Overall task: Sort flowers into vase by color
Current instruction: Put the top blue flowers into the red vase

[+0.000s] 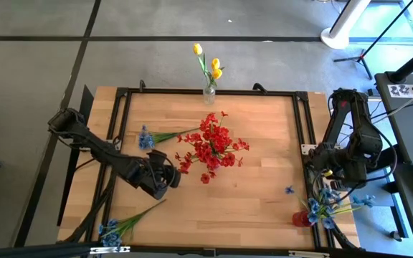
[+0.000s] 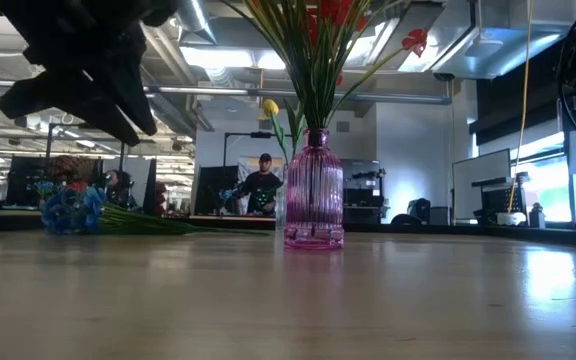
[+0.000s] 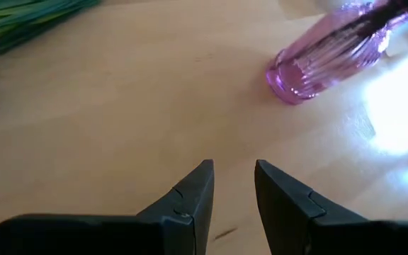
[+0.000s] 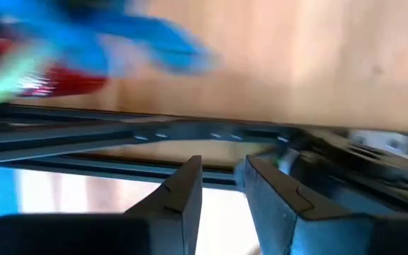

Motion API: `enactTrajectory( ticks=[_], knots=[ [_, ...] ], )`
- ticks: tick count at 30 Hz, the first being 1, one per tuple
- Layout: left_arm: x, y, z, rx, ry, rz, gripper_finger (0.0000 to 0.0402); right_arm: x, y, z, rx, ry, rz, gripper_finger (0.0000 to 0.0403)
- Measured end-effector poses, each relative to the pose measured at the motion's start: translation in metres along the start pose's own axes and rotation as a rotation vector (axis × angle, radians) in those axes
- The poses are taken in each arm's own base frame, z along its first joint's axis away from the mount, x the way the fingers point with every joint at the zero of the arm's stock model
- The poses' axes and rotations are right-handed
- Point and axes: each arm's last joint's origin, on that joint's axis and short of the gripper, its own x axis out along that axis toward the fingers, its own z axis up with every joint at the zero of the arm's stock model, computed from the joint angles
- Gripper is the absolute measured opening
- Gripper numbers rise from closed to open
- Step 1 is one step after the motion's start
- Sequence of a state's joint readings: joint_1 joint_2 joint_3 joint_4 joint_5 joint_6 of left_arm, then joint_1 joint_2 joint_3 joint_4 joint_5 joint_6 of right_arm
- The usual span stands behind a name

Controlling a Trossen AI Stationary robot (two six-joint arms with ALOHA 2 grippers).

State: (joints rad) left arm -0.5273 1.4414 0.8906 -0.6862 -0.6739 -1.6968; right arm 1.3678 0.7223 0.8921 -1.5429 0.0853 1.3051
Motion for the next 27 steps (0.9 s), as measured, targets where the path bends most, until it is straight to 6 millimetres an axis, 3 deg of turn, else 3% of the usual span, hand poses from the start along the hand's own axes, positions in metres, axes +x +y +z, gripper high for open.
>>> enactTrajectory(
  ticks=[13,19,27],
  knots=[
    [0.016,0.006,0.023,-0.118,-0.040,0.112,0.0112,-0.006,-0.002,0.000,-0.019,-0.016,-0.007,0.0116],
    [0.025,0.012,0.038,-0.203,-0.079,0.180,0.0135,-0.018,-0.002,0.007,-0.043,-0.200,-0.014,0.0180],
    [0.036,0.015,0.054,-0.345,-0.088,0.225,0.0153,-0.020,-0.004,0.012,-0.124,-0.392,-0.090,0.0275]
  ],
)
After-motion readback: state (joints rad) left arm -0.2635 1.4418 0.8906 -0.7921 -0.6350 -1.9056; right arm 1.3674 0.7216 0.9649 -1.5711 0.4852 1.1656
